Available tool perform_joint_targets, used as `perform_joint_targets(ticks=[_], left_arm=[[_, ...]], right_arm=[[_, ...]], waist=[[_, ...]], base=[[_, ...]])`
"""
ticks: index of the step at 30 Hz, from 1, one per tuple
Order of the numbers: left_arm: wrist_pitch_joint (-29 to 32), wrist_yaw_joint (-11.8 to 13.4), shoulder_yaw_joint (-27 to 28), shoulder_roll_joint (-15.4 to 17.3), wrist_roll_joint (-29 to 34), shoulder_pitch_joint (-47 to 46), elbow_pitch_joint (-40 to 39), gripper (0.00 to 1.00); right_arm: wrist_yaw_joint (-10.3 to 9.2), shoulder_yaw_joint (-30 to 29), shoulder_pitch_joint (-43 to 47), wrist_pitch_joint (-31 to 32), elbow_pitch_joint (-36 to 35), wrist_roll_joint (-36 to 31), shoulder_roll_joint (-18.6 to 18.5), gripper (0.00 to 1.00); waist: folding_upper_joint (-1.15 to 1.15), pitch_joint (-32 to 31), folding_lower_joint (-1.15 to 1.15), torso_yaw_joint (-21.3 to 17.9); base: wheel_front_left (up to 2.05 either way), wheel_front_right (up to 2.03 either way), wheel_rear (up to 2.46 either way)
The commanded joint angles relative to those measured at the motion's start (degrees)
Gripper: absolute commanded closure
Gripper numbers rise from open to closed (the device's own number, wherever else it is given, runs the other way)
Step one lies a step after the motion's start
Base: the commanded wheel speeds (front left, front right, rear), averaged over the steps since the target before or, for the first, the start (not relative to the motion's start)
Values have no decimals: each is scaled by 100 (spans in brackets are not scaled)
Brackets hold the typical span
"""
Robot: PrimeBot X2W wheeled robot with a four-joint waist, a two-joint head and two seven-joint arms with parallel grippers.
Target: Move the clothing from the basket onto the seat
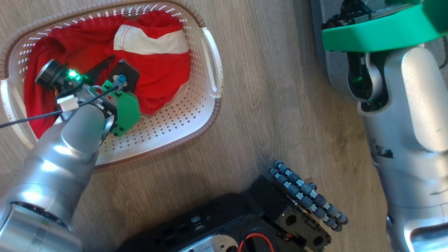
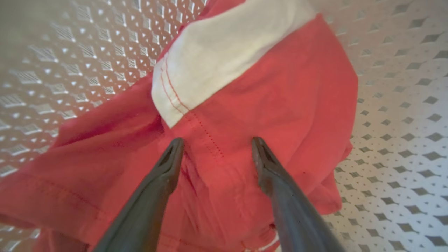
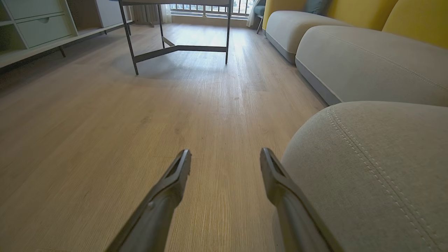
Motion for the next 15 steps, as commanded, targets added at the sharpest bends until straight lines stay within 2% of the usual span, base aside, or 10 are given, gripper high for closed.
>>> perform_joint_targets(ticks=[1,2,10,15], left_arm=[[-29,28,87,15,-35,6,20,0],[-29,24,115,-12,-94,-26,85,100],[-29,-22,186,-11,-275,-57,218,100],[-29,-58,234,-42,-400,74,-29,100]], right_arm=[[13,-14,266,-26,-209,-9,52,0],[13,-25,295,-26,-202,-4,52,0],[13,31,241,-26,-126,107,52,0],[13,67,167,-26,-29,113,52,0]], waist=[[0,-3,-1,-4],[0,-3,-1,-11],[0,-115,-1,-70],[0,-345,-1,-32]], base=[[0,0,0],[0,0,0],[0,0,0],[0,0,0]])
